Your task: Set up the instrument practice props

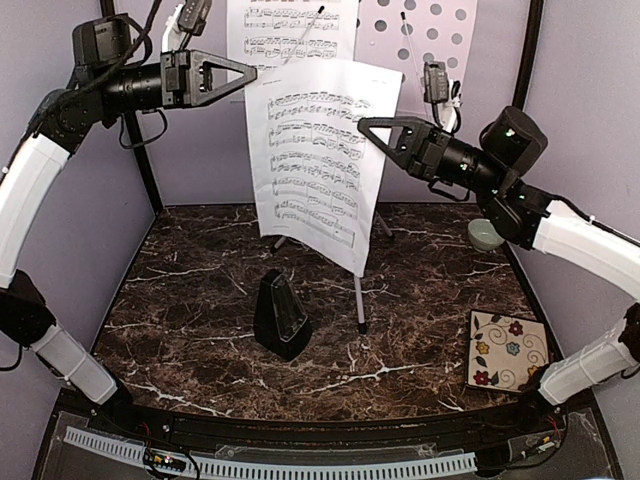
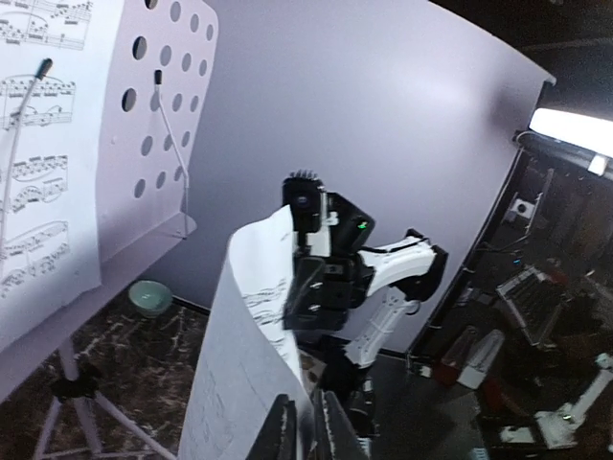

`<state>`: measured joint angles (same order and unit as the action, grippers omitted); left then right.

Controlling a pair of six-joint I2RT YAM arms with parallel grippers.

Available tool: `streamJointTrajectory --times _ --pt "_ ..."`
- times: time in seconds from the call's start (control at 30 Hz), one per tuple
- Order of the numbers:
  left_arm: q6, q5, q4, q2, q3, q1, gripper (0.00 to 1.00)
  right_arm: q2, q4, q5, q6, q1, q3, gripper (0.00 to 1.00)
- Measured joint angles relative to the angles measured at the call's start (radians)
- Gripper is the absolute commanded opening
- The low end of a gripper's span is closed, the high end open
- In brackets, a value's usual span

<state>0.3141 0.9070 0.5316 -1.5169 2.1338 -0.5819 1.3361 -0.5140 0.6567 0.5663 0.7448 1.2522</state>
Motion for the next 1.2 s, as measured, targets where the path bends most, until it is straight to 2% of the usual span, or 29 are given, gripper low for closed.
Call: streamJointTrajectory --times 0.1,0.17,0.23,0.3,0.5,0.83,1.03,1.2 --pt "-0.066 -0.114 0.013 0.016 -0.042 0.0 0.54 -0.052 0.076 -0.048 -0.069 0.0 0.0 0.0" --pt "-0.098 -0.167 0.014 0.036 -0.095 0.0 0.65 -0.085 0.137 -0.077 -0.119 0.0 0.0 0.0" --pt "-0.132 -0.197 0.014 0.052 -0.144 -0.001 0.72 -0.109 0.201 -0.097 -0.167 0.0 0.008 0.0" --pt "-0.161 -0.218 -0.005 0.07 -0.207 -0.005 0.89 -0.125 0.261 -0.109 -0.204 0.0 0.024 0.0" --pt "-0.256 -0.253 -0.109 0.121 -0.416 -0.012 0.98 -0.19 0.457 -0.146 -0.323 0.0 0.074 0.0" --pt "-0.348 -0.208 -0.217 0.04 -0.435 -0.082 0.97 -0.264 0.682 -0.165 -0.432 0.0 0.162 0.0" --pt "-0.347 -0.161 -0.266 0.004 -0.442 -0.101 0.83 -0.269 0.75 -0.177 -0.452 0.0 0.188 0.0" --pt "-0.317 -0.101 -0.299 -0.006 -0.456 -0.108 0.61 -0.272 0.761 -0.209 -0.46 0.0 0.19 0.0"
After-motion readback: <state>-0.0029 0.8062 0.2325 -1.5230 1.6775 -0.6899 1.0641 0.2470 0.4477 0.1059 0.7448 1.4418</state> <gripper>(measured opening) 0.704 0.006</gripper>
